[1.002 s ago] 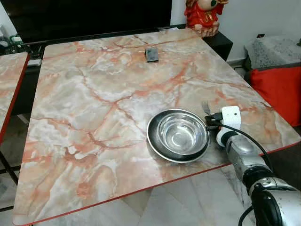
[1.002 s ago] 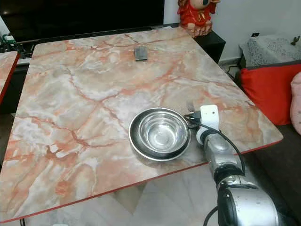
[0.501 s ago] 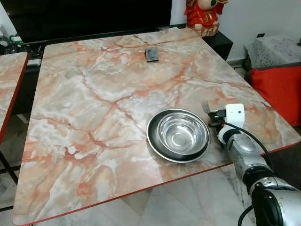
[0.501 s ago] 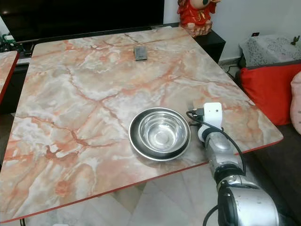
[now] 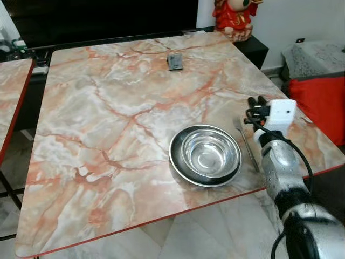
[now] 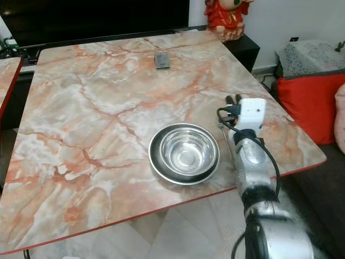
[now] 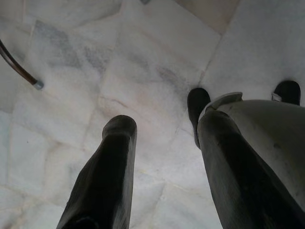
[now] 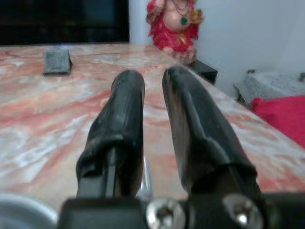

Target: Setting the table

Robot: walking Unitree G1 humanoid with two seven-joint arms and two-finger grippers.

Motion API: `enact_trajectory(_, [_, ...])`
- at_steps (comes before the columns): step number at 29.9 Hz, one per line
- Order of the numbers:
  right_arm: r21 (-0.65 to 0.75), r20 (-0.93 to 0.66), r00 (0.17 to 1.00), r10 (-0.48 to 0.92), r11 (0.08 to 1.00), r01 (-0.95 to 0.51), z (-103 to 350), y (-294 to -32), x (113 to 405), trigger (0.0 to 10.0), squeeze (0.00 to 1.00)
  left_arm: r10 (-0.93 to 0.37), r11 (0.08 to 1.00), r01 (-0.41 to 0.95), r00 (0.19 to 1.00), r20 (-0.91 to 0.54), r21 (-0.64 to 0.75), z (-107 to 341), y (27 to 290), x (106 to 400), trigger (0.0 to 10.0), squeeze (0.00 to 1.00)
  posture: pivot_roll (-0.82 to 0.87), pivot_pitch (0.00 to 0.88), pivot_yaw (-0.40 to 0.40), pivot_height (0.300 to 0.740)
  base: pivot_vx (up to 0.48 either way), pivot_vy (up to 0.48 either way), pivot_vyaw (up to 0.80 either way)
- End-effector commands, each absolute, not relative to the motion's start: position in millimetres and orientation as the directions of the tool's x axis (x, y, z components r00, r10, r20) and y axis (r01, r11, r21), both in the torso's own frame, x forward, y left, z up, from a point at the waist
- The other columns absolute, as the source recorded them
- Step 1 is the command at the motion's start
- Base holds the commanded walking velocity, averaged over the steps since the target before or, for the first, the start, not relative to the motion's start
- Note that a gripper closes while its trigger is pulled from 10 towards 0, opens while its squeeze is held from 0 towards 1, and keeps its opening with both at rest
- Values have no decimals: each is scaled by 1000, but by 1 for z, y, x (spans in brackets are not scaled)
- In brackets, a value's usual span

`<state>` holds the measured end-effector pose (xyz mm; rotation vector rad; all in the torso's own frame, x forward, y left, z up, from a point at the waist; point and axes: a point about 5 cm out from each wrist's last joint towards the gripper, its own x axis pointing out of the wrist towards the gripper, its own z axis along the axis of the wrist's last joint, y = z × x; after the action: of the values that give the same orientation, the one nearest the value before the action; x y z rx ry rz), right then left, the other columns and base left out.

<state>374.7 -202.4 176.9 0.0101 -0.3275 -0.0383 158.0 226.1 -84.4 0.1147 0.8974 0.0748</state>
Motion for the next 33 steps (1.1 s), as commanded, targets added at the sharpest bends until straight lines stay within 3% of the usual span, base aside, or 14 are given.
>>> enact_trajectory(1, [21, 352, 934, -68, 998, 65, 173, -207, 366, 10000, 0, 119, 990, -8, 589, -799, 142, -90, 226, 145, 10000, 0, 19, 167, -11, 740, 0, 0, 0])
enact_trajectory(11, [-13, 378, 919, -115, 992, 129, 164, -220, 326, 10000, 0, 118, 988, 10, 582, -805, 152, -89, 228, 147, 10000, 0, -18, 107, 0, 740, 0, 0, 0])
enact_trajectory(21, [38, 269, 955, -127, 992, 122, 140, -199, 313, 10000, 0, 118, 988, 6, 610, -784, 154, -82, 228, 167, 10000, 0, -26, 35, 2, 740, 0, 0, 0])
enact_trajectory(33, [63, 256, 953, -160, 987, 148, 147, -198, 317, 10000, 0, 121, 990, -16, 631, -767, 143, -76, 224, 182, 10000, 0, -40, 16, -3, 740, 0, 0, 0])
